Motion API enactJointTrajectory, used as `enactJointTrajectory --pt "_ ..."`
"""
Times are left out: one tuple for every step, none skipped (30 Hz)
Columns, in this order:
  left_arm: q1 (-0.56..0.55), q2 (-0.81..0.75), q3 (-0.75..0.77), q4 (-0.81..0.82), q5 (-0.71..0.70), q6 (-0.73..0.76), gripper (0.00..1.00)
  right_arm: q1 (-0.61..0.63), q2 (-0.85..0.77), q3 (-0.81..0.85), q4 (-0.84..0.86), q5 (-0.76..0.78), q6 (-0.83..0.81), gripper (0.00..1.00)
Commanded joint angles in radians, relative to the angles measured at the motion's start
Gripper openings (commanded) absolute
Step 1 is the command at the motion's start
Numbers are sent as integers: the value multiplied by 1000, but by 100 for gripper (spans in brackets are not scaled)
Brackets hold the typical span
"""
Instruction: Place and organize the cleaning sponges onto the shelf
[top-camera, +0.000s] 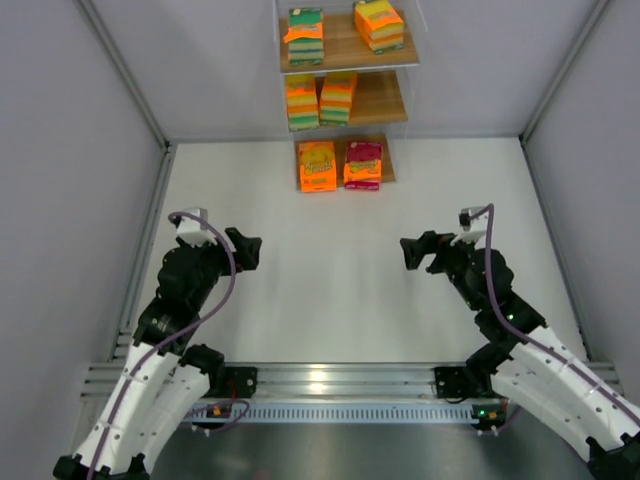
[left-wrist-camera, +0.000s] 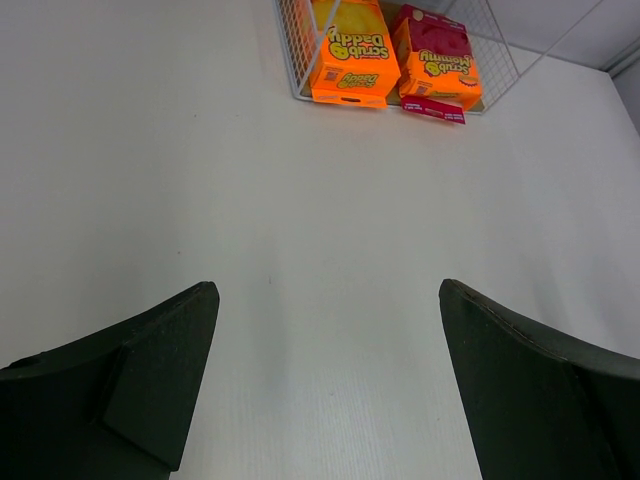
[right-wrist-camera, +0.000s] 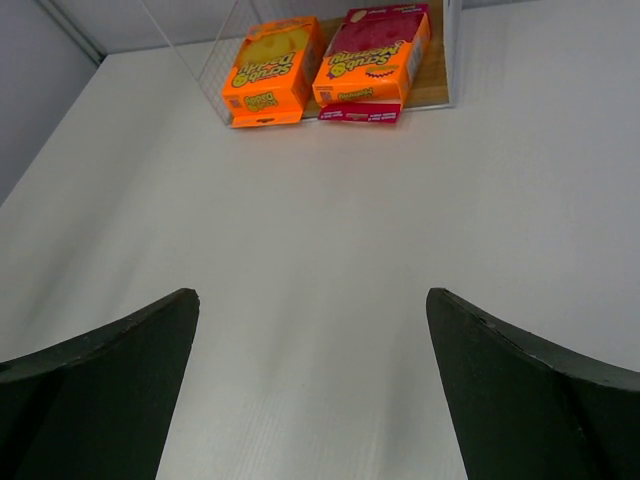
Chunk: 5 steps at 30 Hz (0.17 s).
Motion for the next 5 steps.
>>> enactJointTrajectory --pt "4 1 -7 9 8 6 98 6 -18 37 29 37 11 99" --pt "4 4 -5 9 8 7 98 6 -29 31 29 45 16 99" --pt "4 7 -5 9 6 7 98 6 -41 28 31 60 17 99" --pt "4 9 -5 9 7 7 98 6 -46 28 28 75 16 99" --pt "4 9 -4 9 8 7 98 6 -45 29 20 78 13 99"
